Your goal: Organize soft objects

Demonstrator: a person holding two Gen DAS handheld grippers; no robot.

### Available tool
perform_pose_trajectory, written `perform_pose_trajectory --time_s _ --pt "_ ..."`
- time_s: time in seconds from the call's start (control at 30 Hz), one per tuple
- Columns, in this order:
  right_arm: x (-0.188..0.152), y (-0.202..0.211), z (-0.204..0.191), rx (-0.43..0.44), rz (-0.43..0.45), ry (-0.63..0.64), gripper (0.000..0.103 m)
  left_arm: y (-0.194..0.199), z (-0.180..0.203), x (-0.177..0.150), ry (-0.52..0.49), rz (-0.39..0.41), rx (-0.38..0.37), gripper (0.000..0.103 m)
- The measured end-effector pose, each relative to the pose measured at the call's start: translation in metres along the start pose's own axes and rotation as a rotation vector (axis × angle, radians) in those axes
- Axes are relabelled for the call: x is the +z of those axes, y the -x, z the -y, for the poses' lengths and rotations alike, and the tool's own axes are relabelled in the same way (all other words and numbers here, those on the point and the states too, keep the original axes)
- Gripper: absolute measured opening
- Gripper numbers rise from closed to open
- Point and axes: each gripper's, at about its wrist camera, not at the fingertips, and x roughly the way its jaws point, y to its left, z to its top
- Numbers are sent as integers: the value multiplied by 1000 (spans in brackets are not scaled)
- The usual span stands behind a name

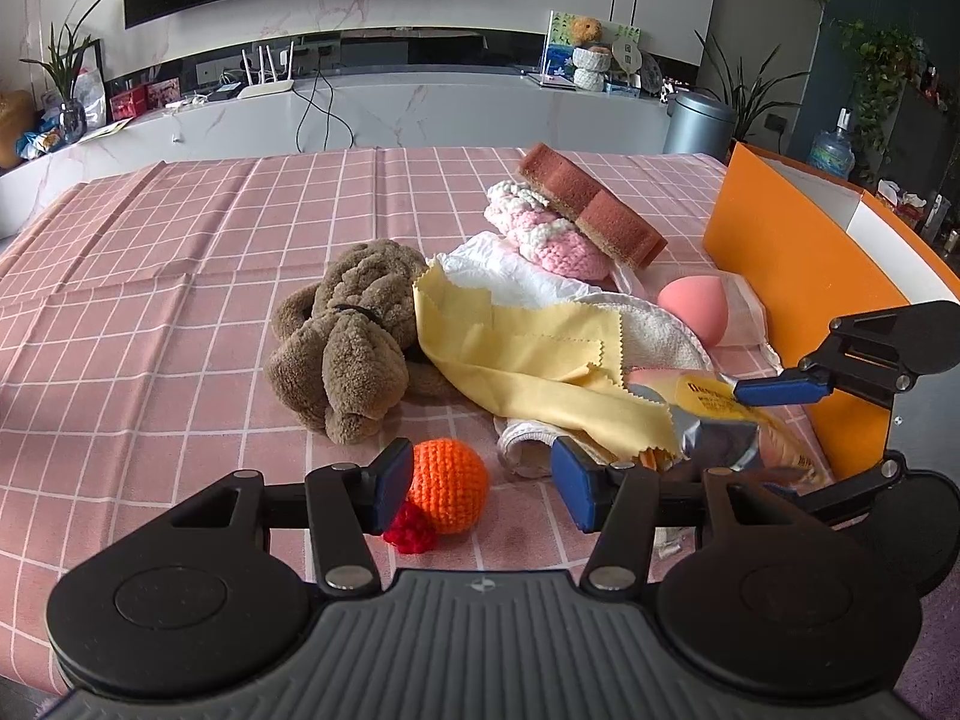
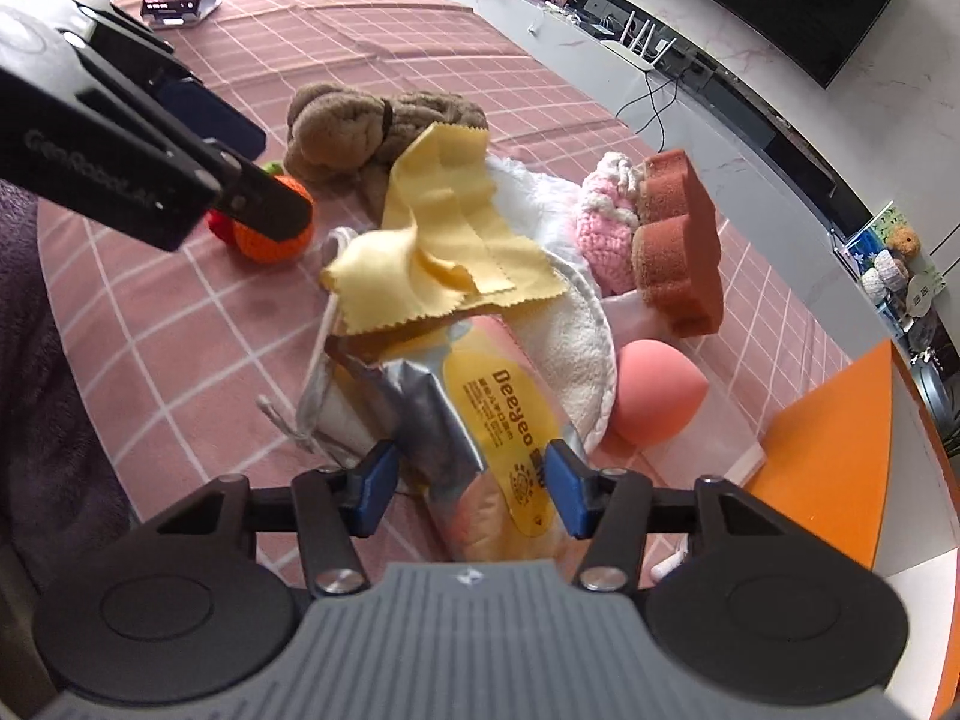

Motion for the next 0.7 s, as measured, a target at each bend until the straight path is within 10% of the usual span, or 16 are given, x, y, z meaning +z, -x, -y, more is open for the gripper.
perform_pose_trajectory --time_s 0.23,0.7 --pt "1 -12 -1 -33 1 40 50 -6 -2 0 -17 -12 11 64" --pt "21 13 60 144 18 -377 34 -6 -9 15 -76 41 50 73"
